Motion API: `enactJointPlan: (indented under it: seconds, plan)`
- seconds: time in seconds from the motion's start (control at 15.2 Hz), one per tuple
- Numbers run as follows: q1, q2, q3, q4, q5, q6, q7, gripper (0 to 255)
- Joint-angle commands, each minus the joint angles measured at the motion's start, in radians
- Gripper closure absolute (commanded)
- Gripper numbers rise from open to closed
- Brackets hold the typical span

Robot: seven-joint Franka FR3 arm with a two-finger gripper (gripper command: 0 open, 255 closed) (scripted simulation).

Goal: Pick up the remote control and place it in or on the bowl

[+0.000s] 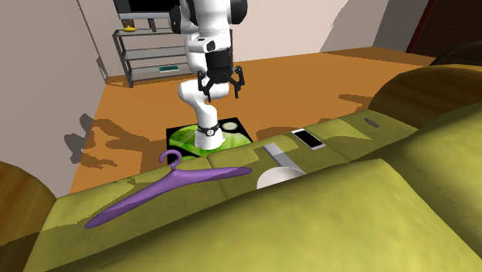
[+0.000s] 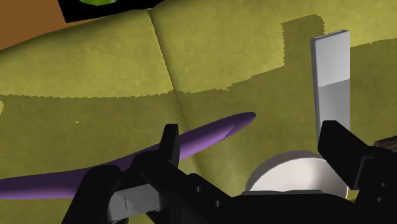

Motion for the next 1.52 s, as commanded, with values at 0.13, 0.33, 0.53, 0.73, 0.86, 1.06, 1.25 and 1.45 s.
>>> enactJointPlan:
  seconds: [0.13,0.33,0.53,0.73,0.86,1.06,1.25,1.45]
  plan:
    - [0.013,0.029,0.031,-0.026,0.016,0.054,0.026,0]
    - [0.032,0.082,0.077,-0.055,0.038,0.136,0.064,0]
    - [0.05,0.147,0.124,-0.073,0.056,0.219,0.103,0]
    - [0.066,0.224,0.171,-0.079,0.068,0.301,0.143,0]
    - [0.076,0.28,0.201,-0.077,0.072,0.355,0.17,0]
    - [0.087,0.374,0.247,-0.064,0.069,0.434,0.215,0]
    - [0.095,0.475,0.29,-0.039,0.053,0.507,0.265,0]
    - [0.102,0.584,0.329,-0.003,0.021,0.574,0.323,0]
